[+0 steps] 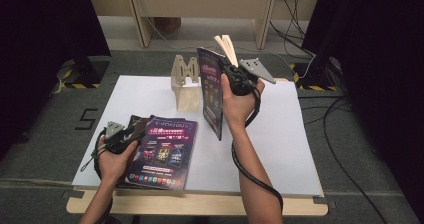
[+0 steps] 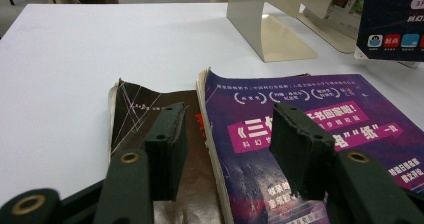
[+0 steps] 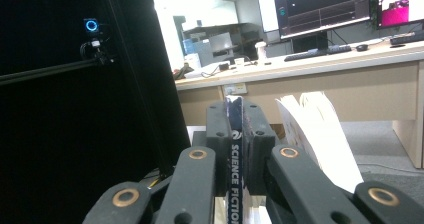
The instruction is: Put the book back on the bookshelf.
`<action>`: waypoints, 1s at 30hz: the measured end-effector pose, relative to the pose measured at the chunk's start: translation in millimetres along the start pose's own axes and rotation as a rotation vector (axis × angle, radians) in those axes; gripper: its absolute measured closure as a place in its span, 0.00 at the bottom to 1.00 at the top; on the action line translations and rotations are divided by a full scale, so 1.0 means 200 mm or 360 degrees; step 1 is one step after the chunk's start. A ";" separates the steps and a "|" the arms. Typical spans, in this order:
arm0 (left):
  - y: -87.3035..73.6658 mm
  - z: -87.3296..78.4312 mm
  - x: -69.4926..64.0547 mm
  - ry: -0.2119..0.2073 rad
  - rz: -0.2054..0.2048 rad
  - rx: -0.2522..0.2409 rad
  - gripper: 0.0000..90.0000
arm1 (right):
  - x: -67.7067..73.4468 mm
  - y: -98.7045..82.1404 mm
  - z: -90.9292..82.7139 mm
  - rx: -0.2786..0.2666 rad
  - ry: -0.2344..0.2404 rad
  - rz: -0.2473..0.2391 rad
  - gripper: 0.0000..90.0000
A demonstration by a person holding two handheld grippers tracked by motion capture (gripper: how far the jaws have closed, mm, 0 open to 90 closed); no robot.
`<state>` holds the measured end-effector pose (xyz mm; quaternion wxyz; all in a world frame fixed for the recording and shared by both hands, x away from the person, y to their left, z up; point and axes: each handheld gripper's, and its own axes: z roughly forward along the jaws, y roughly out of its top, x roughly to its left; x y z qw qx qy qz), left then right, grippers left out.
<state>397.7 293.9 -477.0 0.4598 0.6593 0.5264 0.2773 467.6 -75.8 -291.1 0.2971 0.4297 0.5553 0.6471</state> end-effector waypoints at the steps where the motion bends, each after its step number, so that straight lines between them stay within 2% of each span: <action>1: 0.00 0.00 0.00 0.0000 0.0000 0.0000 0.53 | 0.00 0.00 0.00 -0.0002 -0.0003 -0.0007 0.95; 9: 0.00 0.00 0.00 -0.0003 0.0004 0.0004 0.53 | 0.00 0.01 0.04 -0.0008 -0.0032 -0.0037 0.95; 30: 0.00 0.00 0.00 -0.0002 0.0002 0.0011 0.53 | 0.01 0.03 0.11 -0.0016 -0.0054 -0.0045 0.95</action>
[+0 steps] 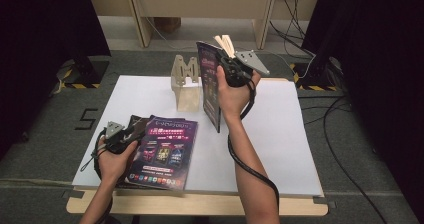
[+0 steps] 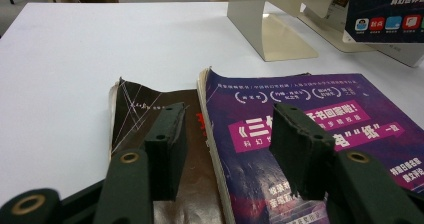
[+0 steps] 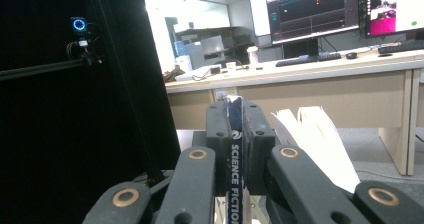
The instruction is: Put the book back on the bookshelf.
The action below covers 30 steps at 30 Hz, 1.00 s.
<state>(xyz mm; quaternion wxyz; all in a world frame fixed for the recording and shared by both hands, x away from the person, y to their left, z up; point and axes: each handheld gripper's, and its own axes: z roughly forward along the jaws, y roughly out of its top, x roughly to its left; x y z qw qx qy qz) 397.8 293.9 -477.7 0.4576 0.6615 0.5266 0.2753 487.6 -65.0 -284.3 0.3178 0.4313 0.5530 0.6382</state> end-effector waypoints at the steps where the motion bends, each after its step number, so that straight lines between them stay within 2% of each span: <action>1: 0.00 0.00 0.00 0.0001 0.0000 -0.0002 0.53 | 0.00 0.00 0.00 0.0006 -0.0003 0.0001 0.95; 30: 0.00 0.00 0.00 0.0004 -0.0003 -0.0005 0.54 | 0.00 0.01 0.10 0.0008 -0.0040 -0.0023 0.95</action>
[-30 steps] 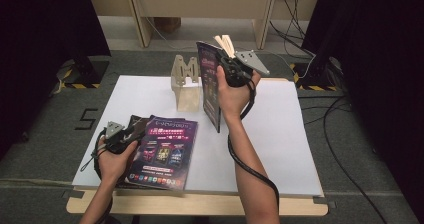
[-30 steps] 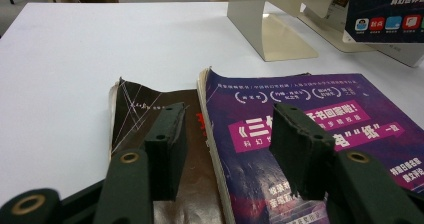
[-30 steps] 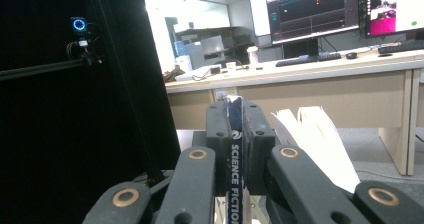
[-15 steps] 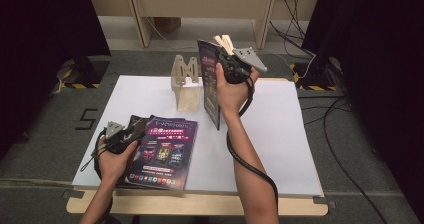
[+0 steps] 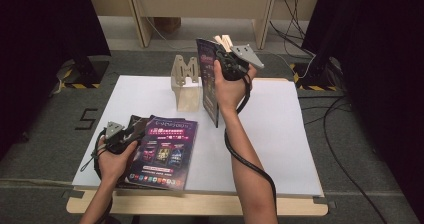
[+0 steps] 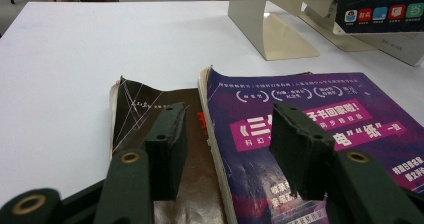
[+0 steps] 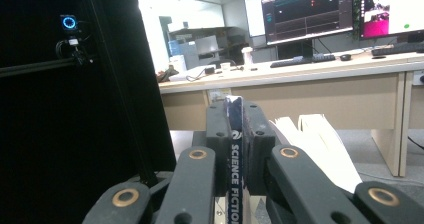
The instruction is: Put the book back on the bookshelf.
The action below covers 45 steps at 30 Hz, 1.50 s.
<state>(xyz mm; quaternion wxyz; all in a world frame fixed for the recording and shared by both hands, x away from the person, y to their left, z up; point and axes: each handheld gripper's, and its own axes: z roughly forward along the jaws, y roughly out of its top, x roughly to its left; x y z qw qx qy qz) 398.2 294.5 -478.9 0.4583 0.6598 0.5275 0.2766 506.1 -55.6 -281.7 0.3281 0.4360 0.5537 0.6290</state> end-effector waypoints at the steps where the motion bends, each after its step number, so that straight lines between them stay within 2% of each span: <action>1: 0.00 0.00 0.00 0.0000 0.0000 0.0001 0.54 | 0.00 0.00 0.01 -0.0003 -0.0003 -0.0002 0.95; 18: 0.00 0.00 0.00 -0.0001 0.0006 0.0002 0.54 | -0.01 -0.01 0.08 0.0007 -0.0047 -0.0033 0.95; 45: 0.00 0.00 0.00 -0.0005 0.0006 0.0004 0.54 | 0.02 -0.01 0.16 -0.0015 -0.0057 -0.0034 0.95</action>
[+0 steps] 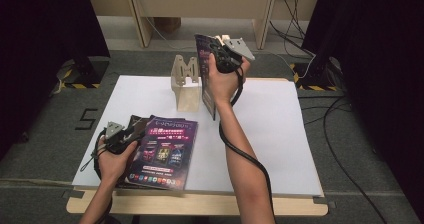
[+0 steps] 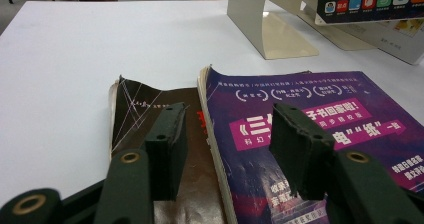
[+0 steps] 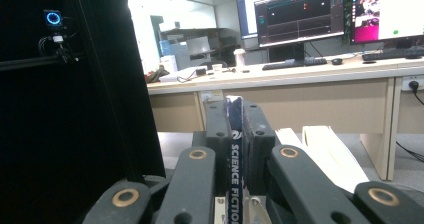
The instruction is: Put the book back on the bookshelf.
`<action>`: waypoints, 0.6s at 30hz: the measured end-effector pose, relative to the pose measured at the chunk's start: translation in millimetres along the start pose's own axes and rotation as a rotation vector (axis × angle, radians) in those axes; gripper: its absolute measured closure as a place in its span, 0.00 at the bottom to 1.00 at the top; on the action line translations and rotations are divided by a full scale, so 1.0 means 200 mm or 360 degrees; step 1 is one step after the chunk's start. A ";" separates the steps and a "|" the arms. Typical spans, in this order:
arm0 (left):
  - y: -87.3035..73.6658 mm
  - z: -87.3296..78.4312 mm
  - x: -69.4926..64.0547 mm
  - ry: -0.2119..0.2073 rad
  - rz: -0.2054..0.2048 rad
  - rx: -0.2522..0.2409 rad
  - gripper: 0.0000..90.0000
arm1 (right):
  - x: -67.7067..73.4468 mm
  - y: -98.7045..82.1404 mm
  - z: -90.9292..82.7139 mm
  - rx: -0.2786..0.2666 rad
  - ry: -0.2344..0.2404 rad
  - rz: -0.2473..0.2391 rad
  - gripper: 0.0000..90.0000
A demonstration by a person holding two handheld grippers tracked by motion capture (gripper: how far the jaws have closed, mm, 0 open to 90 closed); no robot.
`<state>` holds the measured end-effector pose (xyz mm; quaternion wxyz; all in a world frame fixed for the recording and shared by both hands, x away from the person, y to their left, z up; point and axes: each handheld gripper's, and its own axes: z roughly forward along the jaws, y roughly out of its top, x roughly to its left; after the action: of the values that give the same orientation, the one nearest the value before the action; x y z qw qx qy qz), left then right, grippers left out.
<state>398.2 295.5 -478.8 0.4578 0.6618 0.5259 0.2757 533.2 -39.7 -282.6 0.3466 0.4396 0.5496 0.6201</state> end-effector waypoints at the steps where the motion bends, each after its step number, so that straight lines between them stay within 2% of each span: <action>1: 0.00 0.00 0.00 0.0001 -0.0001 -0.0002 0.54 | 0.00 0.00 0.00 0.0007 -0.0004 -0.0010 0.95; 18: 0.00 0.00 0.00 -0.0008 -0.0003 0.0001 0.54 | 0.01 -0.01 0.06 0.0016 -0.0055 -0.0036 0.95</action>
<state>398.5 295.1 -479.4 0.4591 0.6621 0.5256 0.2733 543.4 -34.0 -284.9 0.3608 0.4457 0.5515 0.6059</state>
